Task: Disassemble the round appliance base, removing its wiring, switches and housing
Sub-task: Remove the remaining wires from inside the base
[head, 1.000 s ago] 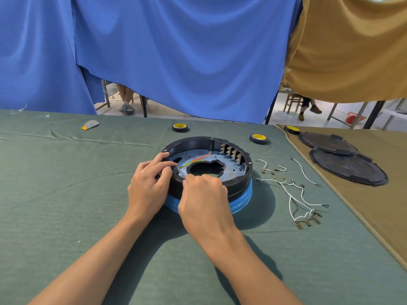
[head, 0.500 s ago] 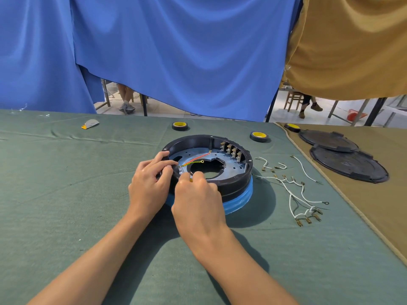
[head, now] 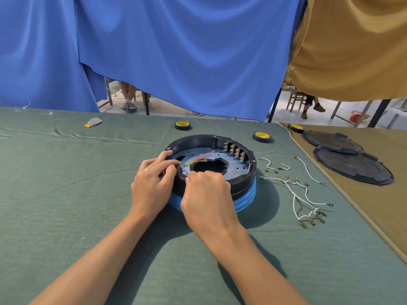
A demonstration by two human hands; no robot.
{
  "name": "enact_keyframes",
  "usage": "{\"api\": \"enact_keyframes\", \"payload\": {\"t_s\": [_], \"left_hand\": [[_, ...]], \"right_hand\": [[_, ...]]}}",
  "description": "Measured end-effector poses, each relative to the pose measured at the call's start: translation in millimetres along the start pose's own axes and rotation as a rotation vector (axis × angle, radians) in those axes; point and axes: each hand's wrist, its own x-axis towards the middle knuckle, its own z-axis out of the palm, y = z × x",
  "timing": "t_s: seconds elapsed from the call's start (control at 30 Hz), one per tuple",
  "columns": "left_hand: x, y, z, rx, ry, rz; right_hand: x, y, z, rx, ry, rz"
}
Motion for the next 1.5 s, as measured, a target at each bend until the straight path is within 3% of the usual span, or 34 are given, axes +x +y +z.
{"api": "enact_keyframes", "payload": {"t_s": [0.43, 0.77, 0.87, 1.0, 1.23, 1.5], "left_hand": [[-2.0, 6.7, -5.5, -0.012, -0.025, 0.009], [-1.0, -1.3, 0.0, 0.004, 0.016, 0.006], [-0.9, -1.6, 0.6, 0.0, 0.011, 0.022], [0.2, -2.4, -0.5, 0.009, 0.014, 0.053], [2.6, -4.4, -0.7, 0.013, 0.016, 0.057], [3.8, -7.0, -1.7, 0.009, 0.019, 0.088]], "right_hand": [[-6.1, -24.6, 10.5, -0.113, 0.035, 0.033], [-5.5, -6.0, 6.0, 0.001, 0.023, 0.08], [-3.3, 3.8, -3.7, 0.025, 0.108, 0.046], [18.5, 33.2, -42.2, 0.243, 0.271, 0.057], [80.7, 83.7, -58.5, 0.146, -0.298, 0.004], [118.4, 89.1, -1.3, -0.176, -0.511, -0.205]]}}
